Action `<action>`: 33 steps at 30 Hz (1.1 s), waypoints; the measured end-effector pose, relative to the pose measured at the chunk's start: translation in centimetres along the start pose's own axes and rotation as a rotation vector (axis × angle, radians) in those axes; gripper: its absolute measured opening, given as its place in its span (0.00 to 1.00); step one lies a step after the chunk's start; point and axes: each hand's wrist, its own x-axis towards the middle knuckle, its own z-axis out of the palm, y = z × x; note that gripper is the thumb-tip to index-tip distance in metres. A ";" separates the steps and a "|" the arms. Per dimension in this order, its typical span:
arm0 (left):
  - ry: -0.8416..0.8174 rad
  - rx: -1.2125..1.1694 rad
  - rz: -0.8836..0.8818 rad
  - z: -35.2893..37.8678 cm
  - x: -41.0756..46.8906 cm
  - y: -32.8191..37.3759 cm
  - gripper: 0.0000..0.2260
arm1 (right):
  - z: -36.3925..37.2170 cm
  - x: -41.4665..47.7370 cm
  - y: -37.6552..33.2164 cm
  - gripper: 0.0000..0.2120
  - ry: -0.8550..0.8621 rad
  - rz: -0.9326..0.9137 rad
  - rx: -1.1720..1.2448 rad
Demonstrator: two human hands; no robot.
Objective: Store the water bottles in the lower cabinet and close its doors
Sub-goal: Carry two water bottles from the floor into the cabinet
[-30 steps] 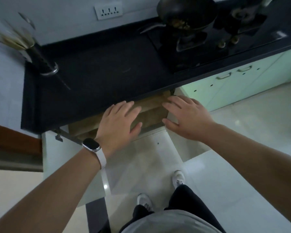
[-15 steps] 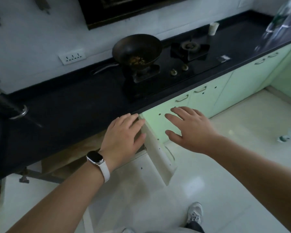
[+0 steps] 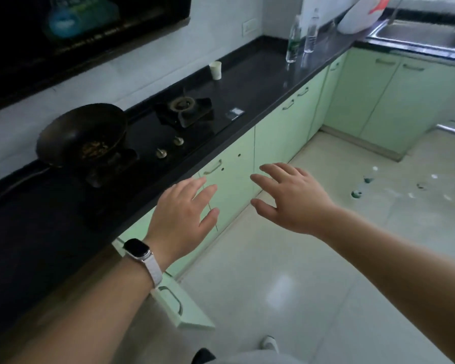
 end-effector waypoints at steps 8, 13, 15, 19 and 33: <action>0.033 -0.040 0.167 3.4 9.6 1.2 0.22 | -0.1 0.9 7.0 0.31 -0.046 0.201 -0.008; 0.018 -0.105 0.261 7.1 17.0 0.3 0.22 | 0.4 3.7 10.7 0.30 -0.051 0.303 -0.057; 0.019 -0.137 0.319 8.5 20.6 0.1 0.22 | 0.2 5.2 12.6 0.30 -0.065 0.361 -0.063; 0.034 -0.174 0.435 10.5 27.7 -0.1 0.21 | -0.2 8.3 15.8 0.32 -0.071 0.465 -0.093; -0.046 -0.259 0.753 15.2 42.9 8.5 0.23 | 0.6 7.9 25.2 0.30 -0.003 0.824 -0.119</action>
